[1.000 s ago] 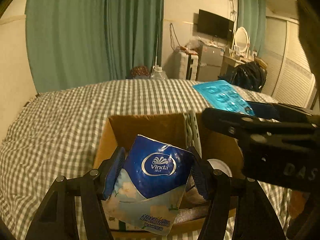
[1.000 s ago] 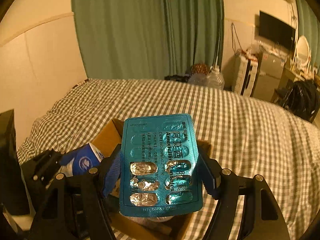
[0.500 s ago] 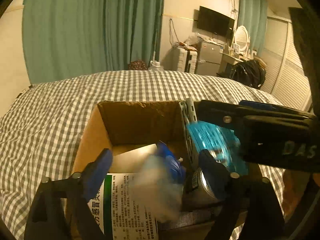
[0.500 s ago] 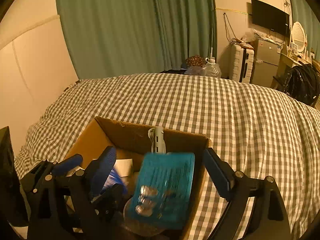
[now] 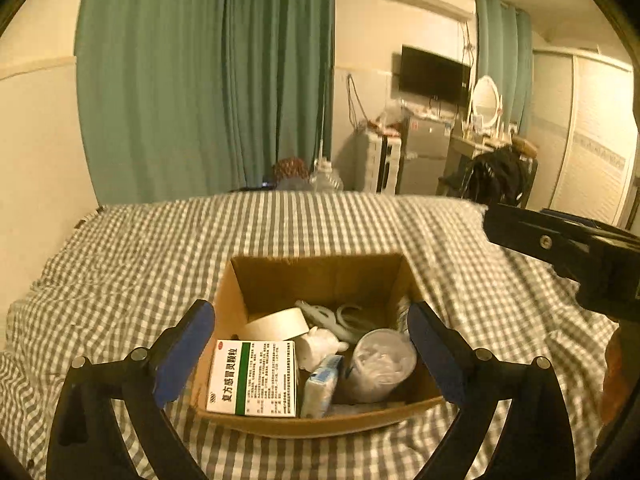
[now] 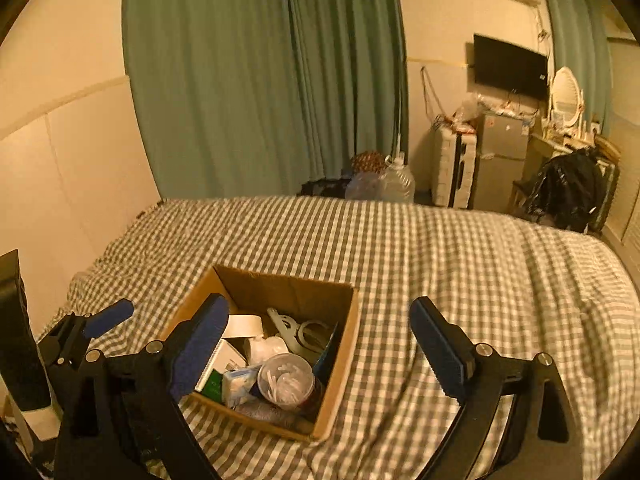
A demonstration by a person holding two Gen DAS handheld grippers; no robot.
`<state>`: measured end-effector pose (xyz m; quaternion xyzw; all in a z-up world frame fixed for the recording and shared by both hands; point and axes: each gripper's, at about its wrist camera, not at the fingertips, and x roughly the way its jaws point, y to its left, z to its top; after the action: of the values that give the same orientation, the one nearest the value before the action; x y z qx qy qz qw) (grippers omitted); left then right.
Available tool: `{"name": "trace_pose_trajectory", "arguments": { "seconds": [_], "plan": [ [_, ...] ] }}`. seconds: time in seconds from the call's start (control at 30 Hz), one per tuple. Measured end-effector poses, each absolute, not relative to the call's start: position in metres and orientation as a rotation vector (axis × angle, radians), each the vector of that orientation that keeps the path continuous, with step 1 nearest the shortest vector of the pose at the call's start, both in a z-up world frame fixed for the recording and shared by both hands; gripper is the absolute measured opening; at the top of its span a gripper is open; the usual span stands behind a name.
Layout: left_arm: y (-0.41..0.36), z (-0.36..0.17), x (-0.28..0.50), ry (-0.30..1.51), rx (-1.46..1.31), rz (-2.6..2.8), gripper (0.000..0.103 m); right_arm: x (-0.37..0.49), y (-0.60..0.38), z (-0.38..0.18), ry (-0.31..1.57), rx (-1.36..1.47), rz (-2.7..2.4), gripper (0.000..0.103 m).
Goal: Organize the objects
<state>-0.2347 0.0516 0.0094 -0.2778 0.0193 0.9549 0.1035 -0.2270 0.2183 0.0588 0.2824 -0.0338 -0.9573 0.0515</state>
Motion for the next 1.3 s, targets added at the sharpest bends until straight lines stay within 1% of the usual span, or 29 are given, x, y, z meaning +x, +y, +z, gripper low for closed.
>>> {"name": "trace_pose_trajectory", "arguments": {
  "seconds": [0.13,0.3,0.43,0.63,0.9,1.0,1.13,1.3],
  "plan": [
    [0.047,0.036,-0.206,0.043,-0.742,2.851,0.102,-0.195,0.217,0.085,-0.067,0.782,-2.962,0.094],
    [0.026,0.056,-0.175,-0.05,-0.658,2.877,0.103,-0.144,0.217,0.104,-0.027,0.653,-3.052,0.102],
    [0.016,0.068,-0.15,-0.076,-0.574,2.916,0.103,-0.114,0.216,0.11,-0.022,0.579,-3.11,0.103],
    [0.012,0.073,-0.113,-0.009,-0.438,2.962,0.103,-0.082,0.214,0.104,-0.033,0.49,-3.171,0.103],
    [0.008,0.038,-0.096,0.0,-0.442,3.021,0.103,-0.071,0.205,0.066,0.069,0.438,-3.235,0.103],
    [0.008,0.024,-0.093,0.014,-0.468,3.029,0.103,-0.07,0.206,0.048,0.059,0.424,-3.233,0.103],
    [0.007,0.004,-0.09,0.026,-0.501,3.025,0.103,-0.08,0.204,0.03,0.079,0.504,-3.213,0.103],
    [0.007,-0.008,-0.092,0.053,-0.547,3.023,0.103,-0.083,0.207,0.022,0.048,0.53,-3.2,0.103]
  ]
}}
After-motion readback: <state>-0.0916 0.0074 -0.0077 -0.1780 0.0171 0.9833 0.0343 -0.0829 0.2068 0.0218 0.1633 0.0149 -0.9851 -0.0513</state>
